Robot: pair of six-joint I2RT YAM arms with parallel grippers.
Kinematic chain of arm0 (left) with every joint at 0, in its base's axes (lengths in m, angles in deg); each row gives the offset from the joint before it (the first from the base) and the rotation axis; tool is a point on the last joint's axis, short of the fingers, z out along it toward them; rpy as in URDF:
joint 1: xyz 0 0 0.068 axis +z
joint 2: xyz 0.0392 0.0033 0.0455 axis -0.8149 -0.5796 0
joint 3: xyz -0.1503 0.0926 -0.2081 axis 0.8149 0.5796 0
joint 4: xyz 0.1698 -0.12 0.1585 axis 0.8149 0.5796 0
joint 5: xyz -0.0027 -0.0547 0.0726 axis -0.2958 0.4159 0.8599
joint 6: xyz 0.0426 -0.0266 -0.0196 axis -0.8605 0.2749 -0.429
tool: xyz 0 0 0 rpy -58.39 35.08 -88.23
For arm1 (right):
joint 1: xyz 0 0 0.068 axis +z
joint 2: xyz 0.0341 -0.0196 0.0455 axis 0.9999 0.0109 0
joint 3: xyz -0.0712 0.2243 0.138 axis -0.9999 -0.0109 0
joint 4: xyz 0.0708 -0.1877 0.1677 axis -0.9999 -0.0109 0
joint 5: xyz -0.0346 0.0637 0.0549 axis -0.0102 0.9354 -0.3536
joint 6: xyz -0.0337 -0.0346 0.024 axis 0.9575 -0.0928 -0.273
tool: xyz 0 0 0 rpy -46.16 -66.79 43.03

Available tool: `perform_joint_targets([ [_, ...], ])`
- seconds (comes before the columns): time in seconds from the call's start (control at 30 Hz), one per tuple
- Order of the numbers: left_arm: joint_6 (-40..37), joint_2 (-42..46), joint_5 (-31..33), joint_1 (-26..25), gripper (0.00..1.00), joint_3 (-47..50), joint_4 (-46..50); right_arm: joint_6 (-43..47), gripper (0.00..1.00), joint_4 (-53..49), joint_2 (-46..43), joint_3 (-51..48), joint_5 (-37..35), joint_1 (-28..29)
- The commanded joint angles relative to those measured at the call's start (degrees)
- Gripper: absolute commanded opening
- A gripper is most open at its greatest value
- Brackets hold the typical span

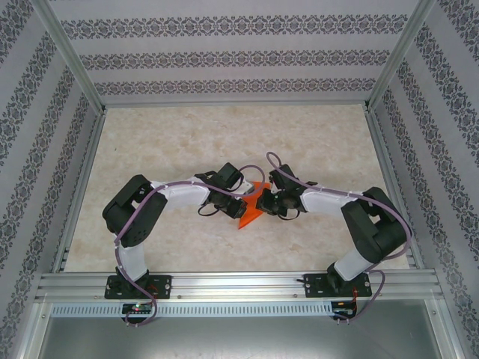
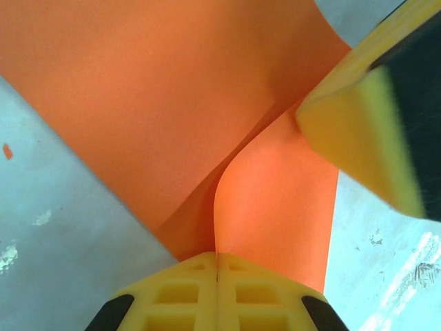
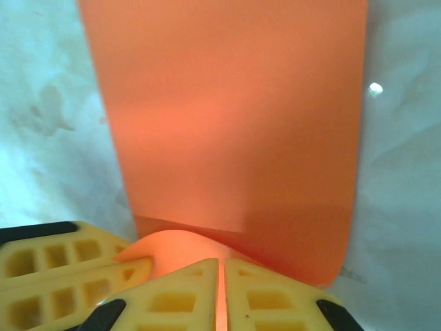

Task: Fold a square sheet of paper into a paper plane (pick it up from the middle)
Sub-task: Third fold the triangle at the center of the table.

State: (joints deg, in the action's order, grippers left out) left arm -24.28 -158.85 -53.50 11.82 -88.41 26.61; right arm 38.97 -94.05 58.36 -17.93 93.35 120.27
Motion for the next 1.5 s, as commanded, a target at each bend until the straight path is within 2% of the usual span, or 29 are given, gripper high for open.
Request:
perform_joint_targets([
  [0.0, -1.1, -2.1, -0.1, 0.3, 0.00, -0.8, 1.8, -1.2, 0.11, 4.5, -3.4, -1.2, 1.0, -1.6],
  [0.27, -1.1, -2.6, -0.2, 0.2, 0.00, -1.1, 2.1, -5.6, 0.10, 17.1, 1.3, -9.5, 2.0, -2.7],
  [0.43, -1.0, -2.6, 0.1, 0.3, 0.00, -1.0, 2.5, -4.8, 0.10, 18.1, 4.8, -10.6, 1.5, -3.2],
  [0.77, 0.6, -2.5, 1.0, 0.3, 0.00, -0.8, 2.3, -3.6, 0.11, 14.1, -5.2, -8.1, 3.0, -3.8],
  [0.87, 1.1, -2.5, 1.4, 0.3, 0.00, -0.6, 2.1, -5.0, 0.11, 16.2, -5.8, -8.6, 4.5, -2.5],
  [1.0, 1.6, -2.5, 1.7, 0.3, 0.00, -0.5, 1.8, -6.9, 0.11, 18.1, -5.2, -9.5, 3.0, -0.1],
  [1.13, 1.6, -2.7, 1.6, 0.3, 0.00, -0.3, 1.7, -10.5, 0.10, 24.7, -2.4, -11.1, 3.3, 2.6],
  [1.23, 1.5, -2.6, 1.8, 0.3, 0.00, -0.1, 1.7, -11.3, 0.09, 25.5, -0.1, -11.1, 1.7, 4.4],
  [1.47, 1.5, -2.6, 2.0, 0.3, 0.00, 0.2, 1.5, -12.6, 0.08, 31.6, 5.0, -13.6, 0.5, 4.9],
])
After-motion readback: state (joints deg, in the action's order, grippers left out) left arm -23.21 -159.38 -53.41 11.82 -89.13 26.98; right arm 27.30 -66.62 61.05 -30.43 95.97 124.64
